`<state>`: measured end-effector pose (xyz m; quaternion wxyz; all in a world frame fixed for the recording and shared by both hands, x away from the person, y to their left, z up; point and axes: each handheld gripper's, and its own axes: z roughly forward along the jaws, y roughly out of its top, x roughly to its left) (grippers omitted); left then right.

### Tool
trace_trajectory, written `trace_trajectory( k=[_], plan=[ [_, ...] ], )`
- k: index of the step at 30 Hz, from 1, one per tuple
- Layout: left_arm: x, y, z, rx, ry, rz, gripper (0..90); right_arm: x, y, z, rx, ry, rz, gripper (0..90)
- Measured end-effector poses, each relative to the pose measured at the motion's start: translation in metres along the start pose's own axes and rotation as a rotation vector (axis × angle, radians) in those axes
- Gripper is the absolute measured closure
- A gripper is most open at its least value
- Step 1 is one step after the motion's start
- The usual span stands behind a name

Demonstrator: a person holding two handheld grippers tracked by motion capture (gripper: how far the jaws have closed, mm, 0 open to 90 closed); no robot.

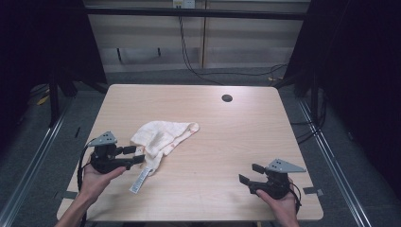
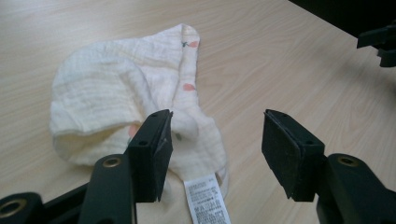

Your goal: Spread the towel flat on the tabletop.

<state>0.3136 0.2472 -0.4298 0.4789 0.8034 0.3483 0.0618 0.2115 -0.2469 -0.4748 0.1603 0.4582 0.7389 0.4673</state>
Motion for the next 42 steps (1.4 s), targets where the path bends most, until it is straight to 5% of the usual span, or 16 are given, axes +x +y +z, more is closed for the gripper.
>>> trace_trajectory(
  k=[22, 42],
  plan=[
    [0.019, 0.043, 0.033, 0.055, 0.064, 0.057, 41.7, 0.0, -0.001, 0.003, 0.016, 0.013, -0.006, 28.2],
    [0.053, 0.019, 0.071, 0.142, 0.068, -0.015, 36.1, 0.0, -0.002, 0.008, 0.044, 0.005, -0.018, 26.9]
  ],
)
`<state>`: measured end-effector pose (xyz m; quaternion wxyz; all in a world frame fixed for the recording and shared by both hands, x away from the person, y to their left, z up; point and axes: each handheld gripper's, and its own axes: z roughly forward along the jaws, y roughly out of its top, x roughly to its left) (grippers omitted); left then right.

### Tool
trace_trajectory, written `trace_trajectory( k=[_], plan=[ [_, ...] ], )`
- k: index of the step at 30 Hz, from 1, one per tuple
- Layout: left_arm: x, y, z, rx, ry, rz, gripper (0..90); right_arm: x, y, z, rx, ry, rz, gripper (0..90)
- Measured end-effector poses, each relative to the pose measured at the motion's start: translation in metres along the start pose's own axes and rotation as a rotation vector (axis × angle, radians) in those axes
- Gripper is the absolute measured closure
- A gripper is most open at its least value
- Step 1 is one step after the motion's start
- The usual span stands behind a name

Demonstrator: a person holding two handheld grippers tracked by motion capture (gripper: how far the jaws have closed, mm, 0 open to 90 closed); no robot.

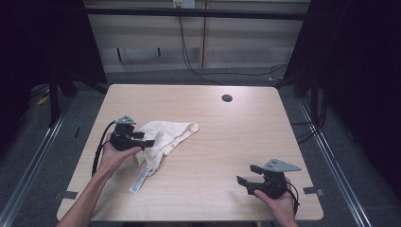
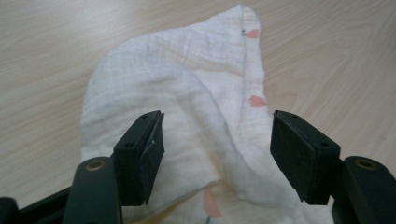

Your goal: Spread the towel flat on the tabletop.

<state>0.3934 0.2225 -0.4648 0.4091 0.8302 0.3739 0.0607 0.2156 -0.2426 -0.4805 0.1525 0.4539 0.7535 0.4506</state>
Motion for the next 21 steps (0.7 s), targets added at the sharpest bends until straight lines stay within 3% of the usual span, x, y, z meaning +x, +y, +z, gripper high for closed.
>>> trace_trajectory(
  k=[5, 6, 8, 9, 12, 13, 15, 21],
  plan=[
    [0.003, -0.004, 0.006, 0.022, 0.007, 0.009, 36.7, 0.0, 0.0, -0.001, 0.0, 0.01, -0.002, 26.7],
    [0.002, -0.005, 0.01, 0.039, 0.023, 0.035, 37.1, 0.001, 0.0, 0.0, 0.003, 0.016, -0.003, 26.7],
    [0.002, -0.007, 0.015, 0.06, 0.019, 0.042, 36.2, 0.001, 0.0, 0.0, 0.009, 0.018, -0.014, 26.6],
    [0.0, -0.008, 0.018, 0.075, 0.041, 0.066, 36.4, 0.002, 0.0, 0.001, 0.013, 0.018, -0.015, 26.5],
    [-0.001, -0.01, 0.024, 0.097, 0.034, 0.056, 37.1, 0.002, -0.001, 0.001, 0.019, 0.021, -0.016, 26.5],
    [-0.003, -0.012, 0.027, 0.109, 0.064, 0.077, 38.4, 0.001, -0.001, 0.002, 0.018, 0.025, -0.014, 26.5],
    [-0.005, -0.013, 0.027, 0.108, 0.078, 0.088, 42.5, 0.001, -0.001, 0.001, 0.015, 0.03, 0.002, 26.5],
    [-0.003, -0.018, 0.025, 0.083, 0.077, 0.078, 58.5, 0.001, -0.001, 0.002, 0.022, 0.029, -0.005, 26.6]
  ],
)
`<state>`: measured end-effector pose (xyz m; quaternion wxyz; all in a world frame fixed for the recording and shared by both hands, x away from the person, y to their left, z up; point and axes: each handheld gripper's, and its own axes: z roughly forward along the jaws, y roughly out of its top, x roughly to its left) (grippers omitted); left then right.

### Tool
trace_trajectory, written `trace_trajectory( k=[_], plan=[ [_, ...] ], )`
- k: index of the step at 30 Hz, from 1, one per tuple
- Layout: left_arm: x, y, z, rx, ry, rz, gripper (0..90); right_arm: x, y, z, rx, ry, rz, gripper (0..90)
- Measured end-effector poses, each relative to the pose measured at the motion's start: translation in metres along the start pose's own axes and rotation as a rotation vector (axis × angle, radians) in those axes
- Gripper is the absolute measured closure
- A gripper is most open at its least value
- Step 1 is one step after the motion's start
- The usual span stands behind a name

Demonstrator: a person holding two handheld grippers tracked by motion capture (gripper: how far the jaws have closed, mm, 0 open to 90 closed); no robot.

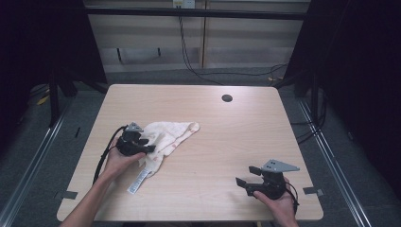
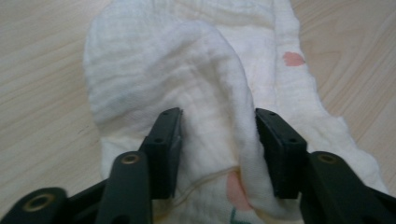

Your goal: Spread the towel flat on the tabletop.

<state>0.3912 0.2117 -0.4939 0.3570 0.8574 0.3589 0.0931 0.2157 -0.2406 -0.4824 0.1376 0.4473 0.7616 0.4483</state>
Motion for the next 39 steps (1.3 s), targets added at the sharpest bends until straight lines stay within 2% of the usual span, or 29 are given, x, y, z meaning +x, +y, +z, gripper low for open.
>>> trace_trajectory(
  k=[1, 4, 6, 7, 8, 9, 12, 16, 17, 20, 27, 32, 34, 35, 36, 37, 38, 39],
  plan=[
    [0.0, 0.0, -0.001, 0.003, 0.014, 0.008, 61.1, 0.001, 0.0, 0.0, 0.006, 0.0, -0.005, 26.6],
    [0.0, -0.001, -0.001, 0.001, 0.006, 0.019, 68.9, 0.002, 0.0, 0.001, 0.009, 0.0, -0.01, 26.6],
    [0.0, -0.001, -0.001, 0.003, 0.0, 0.014, 73.3, 0.002, 0.0, 0.002, 0.013, -0.001, -0.008, 26.6],
    [-0.001, -0.001, -0.001, 0.002, -0.009, -0.008, 74.1, 0.001, 0.0, 0.002, 0.012, -0.001, -0.008, 26.6],
    [-0.001, -0.001, -0.001, 0.002, -0.009, -0.008, 74.9, 0.001, 0.0, 0.002, 0.012, -0.001, -0.008, 26.6],
    [-0.002, -0.002, -0.001, 0.0, -0.034, -0.006, 75.3, 0.001, 0.0, 0.002, 0.014, -0.003, -0.006, 26.6],
    [-0.005, -0.002, -0.001, -0.003, -0.061, -0.003, 76.4, 0.002, 0.0, 0.002, 0.016, -0.003, -0.008, 26.7],
    [-0.01, -0.002, -0.001, -0.002, -0.057, 0.019, 77.0, 0.002, 0.0, 0.002, 0.016, -0.002, -0.011, 26.6],
    [-0.013, -0.003, -0.002, 0.0, -0.072, 0.024, 77.1, 0.002, 0.0, 0.002, 0.016, -0.005, -0.016, 26.6],
    [-0.017, -0.003, -0.004, 0.004, -0.081, 0.035, 77.6, 0.002, 0.0, 0.002, 0.015, -0.004, -0.016, 26.6],
    [-0.022, -0.003, -0.003, 0.004, -0.138, 0.027, 77.9, 0.002, 0.001, 0.002, 0.016, 0.0, -0.019, 26.6],
    [-0.026, -0.004, -0.001, 0.005, -0.161, 0.028, 78.2, 0.002, 0.001, 0.002, 0.016, -0.001, -0.016, 26.6],
    [-0.03, -0.004, -0.001, 0.003, -0.17, 0.04, 78.2, 0.002, 0.001, 0.002, 0.016, -0.007, -0.017, 26.6],
    [-0.037, -0.003, -0.003, -0.01, -0.171, 0.041, 78.3, 0.002, 0.001, 0.002, 0.014, -0.003, -0.015, 26.6],
    [-0.037, -0.003, -0.003, -0.01, -0.171, 0.041, 78.6, 0.002, 0.001, 0.002, 0.014, -0.003, -0.015, 26.6],
    [-0.045, 0.001, -0.002, -0.019, -0.198, 0.046, 78.6, 0.003, 0.001, 0.002, 0.013, 0.002, -0.012, 26.1],
    [-0.045, 0.001, -0.002, -0.019, -0.198, 0.046, 78.6, 0.003, 0.001, 0.002, 0.013, 0.002, -0.012, 26.1],
    [-0.052, 0.004, -0.002, -0.023, -0.222, 0.06, 78.7, 0.002, 0.001, 0.003, 0.012, 0.017, -0.025, 25.4]
  ],
)
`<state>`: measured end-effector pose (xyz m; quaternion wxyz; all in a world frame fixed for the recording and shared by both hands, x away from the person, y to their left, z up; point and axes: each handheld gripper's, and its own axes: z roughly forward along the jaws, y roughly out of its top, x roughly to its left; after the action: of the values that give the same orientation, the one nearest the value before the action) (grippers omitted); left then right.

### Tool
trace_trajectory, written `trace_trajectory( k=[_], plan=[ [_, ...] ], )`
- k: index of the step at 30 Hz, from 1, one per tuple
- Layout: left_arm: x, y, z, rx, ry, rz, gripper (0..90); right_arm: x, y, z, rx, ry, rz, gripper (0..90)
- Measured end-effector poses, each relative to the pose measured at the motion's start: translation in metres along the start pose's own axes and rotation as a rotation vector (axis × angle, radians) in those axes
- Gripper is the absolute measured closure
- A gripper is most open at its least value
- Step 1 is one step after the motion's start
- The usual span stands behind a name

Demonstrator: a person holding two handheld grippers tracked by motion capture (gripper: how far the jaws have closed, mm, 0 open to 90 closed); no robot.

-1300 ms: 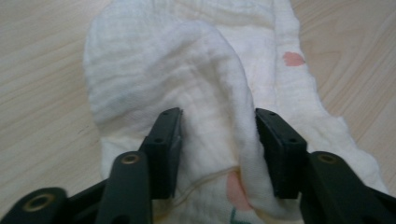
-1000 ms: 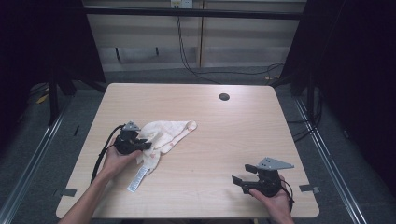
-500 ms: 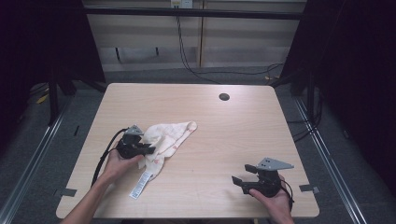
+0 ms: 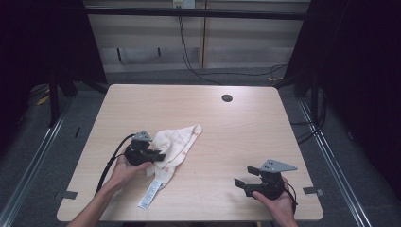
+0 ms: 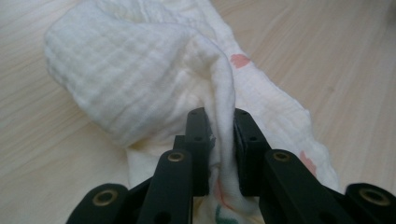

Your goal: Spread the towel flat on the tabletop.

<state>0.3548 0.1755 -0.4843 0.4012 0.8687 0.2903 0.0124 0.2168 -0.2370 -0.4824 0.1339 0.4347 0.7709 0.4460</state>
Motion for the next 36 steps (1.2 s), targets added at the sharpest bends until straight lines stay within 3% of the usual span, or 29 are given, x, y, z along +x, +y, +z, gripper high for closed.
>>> trace_trajectory(
  k=[5, 9, 13, 15, 16, 19, 22, 25, 26, 28, 32, 33, 34, 36],
  plan=[
    [-0.01, 0.002, 0.001, -0.004, -0.034, -0.001, 78.5, 0.001, 0.0, 0.002, 0.016, -0.008, -0.005, 24.9],
    [-0.018, 0.001, -0.006, 0.006, -0.03, 0.012, 78.6, -0.002, 0.0, 0.004, 0.027, -0.026, 0.008, 24.8],
    [-0.025, 0.002, -0.017, -0.023, -0.074, 0.014, 78.5, -0.002, 0.001, 0.005, 0.032, -0.019, 0.002, 24.8],
    [-0.027, 0.002, -0.017, -0.021, -0.071, 0.027, 78.6, -0.001, 0.002, 0.005, 0.035, -0.015, 0.005, 24.8],
    [-0.03, 0.001, -0.018, -0.028, -0.098, 0.03, 78.6, -0.001, 0.002, 0.006, 0.037, -0.013, 0.004, 24.9],
    [-0.036, 0.001, -0.016, -0.022, -0.114, 0.041, 78.6, 0.0, 0.002, 0.006, 0.041, -0.011, 0.003, 25.0],
    [-0.047, 0.001, -0.012, -0.004, -0.171, 0.066, 78.5, 0.001, 0.002, 0.007, 0.05, -0.017, -0.006, 25.2],
    [-0.05, 0.002, -0.01, 0.011, -0.184, 0.066, 78.5, 0.001, 0.002, 0.006, 0.046, -0.015, -0.001, 25.2],
    [-0.052, 0.0, -0.014, 0.0, -0.218, 0.058, 78.4, 0.001, 0.002, 0.006, 0.048, -0.016, -0.001, 25.1],
    [-0.054, -0.002, -0.023, 0.003, -0.229, 0.06, 78.4, 0.001, 0.002, 0.006, 0.047, -0.013, 0.0, 25.1],
    [-0.056, -0.002, -0.032, -0.013, -0.233, 0.069, 78.4, 0.0, 0.002, 0.008, 0.047, -0.006, 0.0, 25.1],
    [-0.056, -0.003, -0.032, -0.017, -0.225, 0.078, 78.4, 0.0, 0.002, 0.008, 0.047, -0.006, 0.0, 25.1],
    [-0.056, -0.006, -0.028, 0.006, -0.167, 0.097, 78.1, -0.001, 0.003, 0.009, 0.032, 0.029, 0.044, 25.8],
    [-0.051, -0.015, -0.02, 0.027, -0.167, 0.08, 77.5, 0.0, 0.004, 0.007, 0.023, 0.048, 0.052, 30.5]
  ],
)
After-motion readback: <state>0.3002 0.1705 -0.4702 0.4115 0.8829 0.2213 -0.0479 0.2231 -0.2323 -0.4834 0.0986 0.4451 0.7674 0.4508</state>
